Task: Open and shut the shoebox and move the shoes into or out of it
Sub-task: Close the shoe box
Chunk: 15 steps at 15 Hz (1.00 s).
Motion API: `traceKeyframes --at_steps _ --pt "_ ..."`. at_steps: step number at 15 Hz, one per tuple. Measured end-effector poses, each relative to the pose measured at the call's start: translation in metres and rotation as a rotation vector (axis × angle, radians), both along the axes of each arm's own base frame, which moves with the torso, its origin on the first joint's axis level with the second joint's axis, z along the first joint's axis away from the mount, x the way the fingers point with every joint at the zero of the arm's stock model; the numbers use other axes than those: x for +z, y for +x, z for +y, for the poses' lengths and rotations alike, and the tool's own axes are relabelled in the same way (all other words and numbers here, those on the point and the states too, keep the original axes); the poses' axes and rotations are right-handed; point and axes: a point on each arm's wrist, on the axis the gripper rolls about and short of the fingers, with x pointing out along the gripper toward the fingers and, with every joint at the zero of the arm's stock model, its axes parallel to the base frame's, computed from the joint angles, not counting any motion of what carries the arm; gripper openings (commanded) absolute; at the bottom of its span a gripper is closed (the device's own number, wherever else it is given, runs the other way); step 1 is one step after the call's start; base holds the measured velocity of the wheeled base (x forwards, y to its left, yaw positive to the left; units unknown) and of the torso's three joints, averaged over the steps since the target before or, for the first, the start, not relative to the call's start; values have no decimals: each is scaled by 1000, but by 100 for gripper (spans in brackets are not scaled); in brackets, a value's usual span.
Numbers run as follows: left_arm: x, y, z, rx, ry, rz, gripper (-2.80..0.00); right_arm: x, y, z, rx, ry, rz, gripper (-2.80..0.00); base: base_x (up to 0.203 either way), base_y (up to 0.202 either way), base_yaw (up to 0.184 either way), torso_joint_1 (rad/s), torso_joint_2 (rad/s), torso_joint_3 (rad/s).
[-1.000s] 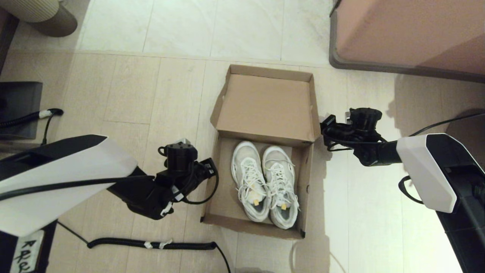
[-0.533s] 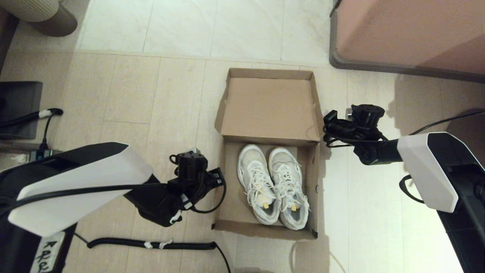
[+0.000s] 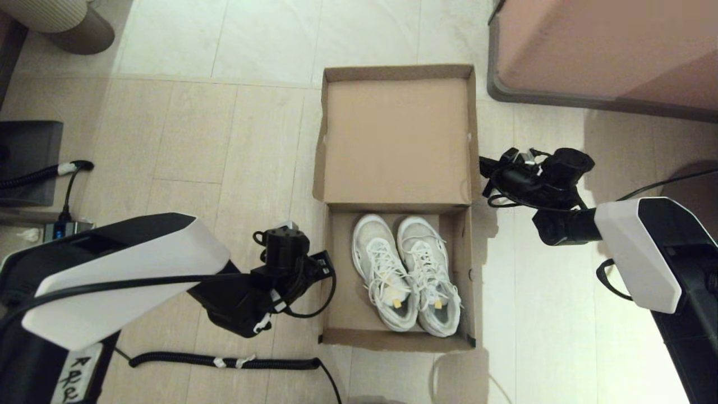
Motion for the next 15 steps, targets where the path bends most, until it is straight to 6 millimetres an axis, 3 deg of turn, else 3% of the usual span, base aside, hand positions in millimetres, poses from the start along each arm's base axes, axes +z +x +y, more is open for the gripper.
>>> traceKeyframes --at_steps 3,11,15 --pt "-3 1 -1 -1 1 2 -280 3 -4 -7 111 63 13 -280 0 0 0 0 0 0" --pt "-6 4 -7 -9 -1 -2 -280 13 -15 -8 330 33 33 -280 0 0 0 0 0 0" --pt "-8 3 -10 -16 -1 -1 -280 33 -26 -8 408 44 33 -280 0 0 0 0 0 0"
